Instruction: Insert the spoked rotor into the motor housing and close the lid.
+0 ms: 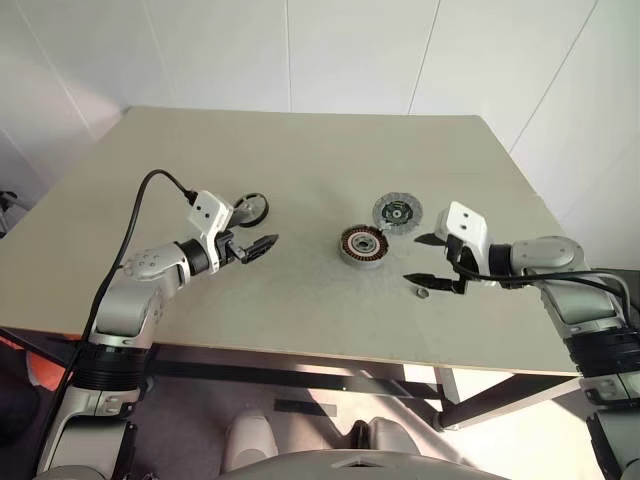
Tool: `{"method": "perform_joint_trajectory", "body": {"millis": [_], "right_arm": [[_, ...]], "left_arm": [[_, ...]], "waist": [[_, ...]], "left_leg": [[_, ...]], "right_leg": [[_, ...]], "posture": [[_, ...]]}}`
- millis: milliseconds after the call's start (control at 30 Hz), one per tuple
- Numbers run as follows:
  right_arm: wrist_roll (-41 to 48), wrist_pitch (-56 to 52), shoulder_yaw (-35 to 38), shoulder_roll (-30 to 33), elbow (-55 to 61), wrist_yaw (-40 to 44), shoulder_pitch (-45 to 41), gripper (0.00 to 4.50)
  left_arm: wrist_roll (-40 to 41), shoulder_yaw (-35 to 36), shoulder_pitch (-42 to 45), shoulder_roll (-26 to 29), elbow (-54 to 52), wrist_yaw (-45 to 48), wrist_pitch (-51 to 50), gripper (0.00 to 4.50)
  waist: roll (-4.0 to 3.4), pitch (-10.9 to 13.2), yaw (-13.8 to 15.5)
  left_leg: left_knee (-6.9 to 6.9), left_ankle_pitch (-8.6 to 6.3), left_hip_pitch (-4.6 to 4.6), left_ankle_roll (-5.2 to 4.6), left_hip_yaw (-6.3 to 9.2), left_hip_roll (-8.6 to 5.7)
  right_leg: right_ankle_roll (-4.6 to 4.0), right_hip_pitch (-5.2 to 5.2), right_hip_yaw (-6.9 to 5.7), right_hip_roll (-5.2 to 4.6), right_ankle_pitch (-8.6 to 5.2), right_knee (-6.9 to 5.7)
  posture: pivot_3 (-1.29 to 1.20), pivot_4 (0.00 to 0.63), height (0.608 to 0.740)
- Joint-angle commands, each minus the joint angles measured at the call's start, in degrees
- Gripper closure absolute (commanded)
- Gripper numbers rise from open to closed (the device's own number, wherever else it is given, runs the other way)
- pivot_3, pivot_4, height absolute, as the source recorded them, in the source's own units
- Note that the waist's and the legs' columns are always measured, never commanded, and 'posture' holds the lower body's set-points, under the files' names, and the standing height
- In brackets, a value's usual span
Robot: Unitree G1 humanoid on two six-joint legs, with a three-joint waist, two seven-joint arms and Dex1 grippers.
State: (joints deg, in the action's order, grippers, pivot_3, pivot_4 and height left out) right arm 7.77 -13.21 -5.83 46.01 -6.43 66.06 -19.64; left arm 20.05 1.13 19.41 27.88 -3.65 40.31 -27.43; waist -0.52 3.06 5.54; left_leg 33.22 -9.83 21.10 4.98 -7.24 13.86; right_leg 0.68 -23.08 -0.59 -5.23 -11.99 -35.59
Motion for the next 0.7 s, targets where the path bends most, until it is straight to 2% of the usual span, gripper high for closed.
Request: {"method": "perform_joint_trajectory", "body": {"millis": [33,267,700], "right_arm": [[0.7,2.4,-0.1,1.1,2.6,2.3,1.5,0.18],[-0.1,3.3,-1.2,0.1,-2.6,2.7,3.4,0.18],[-2.2,8.9,-0.8,0.3,-15.3,1.8,0.9,0.18]], "left_arm": [[0.0,0.8,1.2,0.8,-0.4,0.5,1.0,0.02],[-0.2,0.6,1.3,0.8,-0.3,0.7,0.9,0.02],[-0.5,0.3,0.9,0.8,-0.6,0.8,0.8,0.02]], "waist": [[0.0,0.0,-0.1],[0.01,0.0,0.0],[0.03,0.0,0.0]], "left_leg": [[0.0,0.0,-0.01,0.0,0.0,0.0],[0.02,0.0,-0.01,0.0,0.0,-0.01],[0.1,-0.01,-0.09,-0.03,0.0,-0.03]], "right_leg": [[0.0,0.0,0.01,0.0,0.0,0.0],[0.0,0.02,0.01,-0.01,0.0,-0.01],[0.0,0.2,-0.01,-0.06,0.0,0.01]], "posture": [[0.0,0.0,0.74],[0.0,0.0,0.74],[0.0,0.0,0.74]]}}
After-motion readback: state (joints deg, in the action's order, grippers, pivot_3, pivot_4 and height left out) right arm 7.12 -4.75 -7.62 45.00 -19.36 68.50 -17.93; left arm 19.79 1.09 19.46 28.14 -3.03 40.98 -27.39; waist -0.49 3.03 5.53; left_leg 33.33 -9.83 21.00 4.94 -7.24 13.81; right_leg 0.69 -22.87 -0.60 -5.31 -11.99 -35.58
